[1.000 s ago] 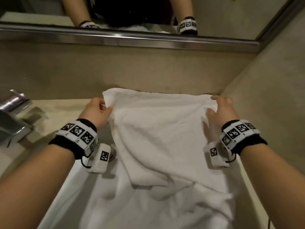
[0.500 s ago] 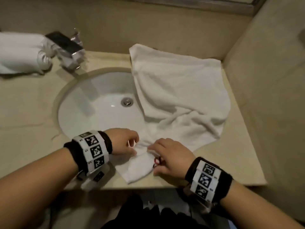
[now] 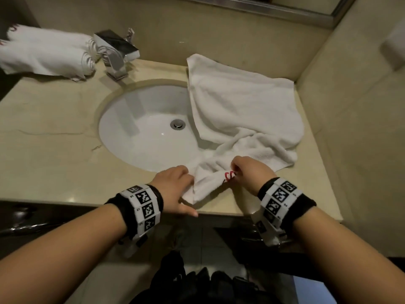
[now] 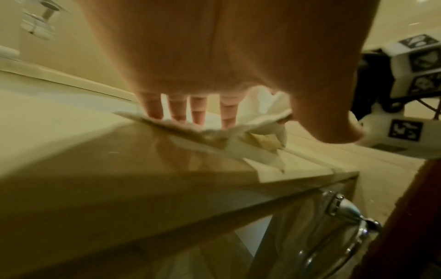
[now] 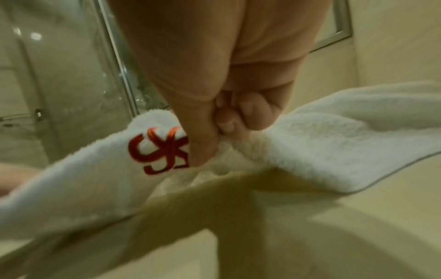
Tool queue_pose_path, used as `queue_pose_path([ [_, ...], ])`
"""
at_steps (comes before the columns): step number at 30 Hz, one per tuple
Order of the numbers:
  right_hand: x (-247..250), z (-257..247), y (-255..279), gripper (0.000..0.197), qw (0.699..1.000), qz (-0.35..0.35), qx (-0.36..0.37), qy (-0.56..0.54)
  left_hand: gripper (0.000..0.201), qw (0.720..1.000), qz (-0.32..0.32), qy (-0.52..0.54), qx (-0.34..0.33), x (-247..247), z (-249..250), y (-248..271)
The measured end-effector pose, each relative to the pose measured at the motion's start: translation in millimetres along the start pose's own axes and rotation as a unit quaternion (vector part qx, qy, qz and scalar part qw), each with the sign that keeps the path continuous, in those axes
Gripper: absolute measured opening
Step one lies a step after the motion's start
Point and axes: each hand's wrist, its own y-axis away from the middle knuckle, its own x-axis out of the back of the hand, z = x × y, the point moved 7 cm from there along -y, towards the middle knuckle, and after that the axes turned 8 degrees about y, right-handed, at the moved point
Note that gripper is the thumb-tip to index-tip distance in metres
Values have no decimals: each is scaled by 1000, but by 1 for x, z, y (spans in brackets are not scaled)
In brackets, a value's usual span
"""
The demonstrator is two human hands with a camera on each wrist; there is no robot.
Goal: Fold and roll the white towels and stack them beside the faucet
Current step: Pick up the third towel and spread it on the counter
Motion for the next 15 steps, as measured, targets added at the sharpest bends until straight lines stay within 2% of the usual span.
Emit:
queue_pose_path([
  [2,7,9,10,6,1000,14,9,-16,91,999,-2,-46,-9,-7,10,-1],
  [3,9,13,14,10,1000,11,10,-14,86,998,9,-63,-11,-9,16,-4],
  [6,4,23,23,11,1000,-16,0,12,50,997,50,-59,-28,-3,41,-12],
  [8,-2,28,31,15,1000,-28,-2,-1,36,998,52,4,-37,5,53,-14],
  [11,3,16,41,51,993,25,44,-103,29,984,72,151,-63,30,66,-12],
  [12,8,9,44,57,988,55,64,-129,28,978,87,173,-79,41,71,-10],
  [13,13,1,45,56,983,82,83,-143,29,972,103,189,-95,52,76,-7],
  [15,25,-9,46,42,976,126,100,-145,35,957,134,221,-131,75,85,-1],
])
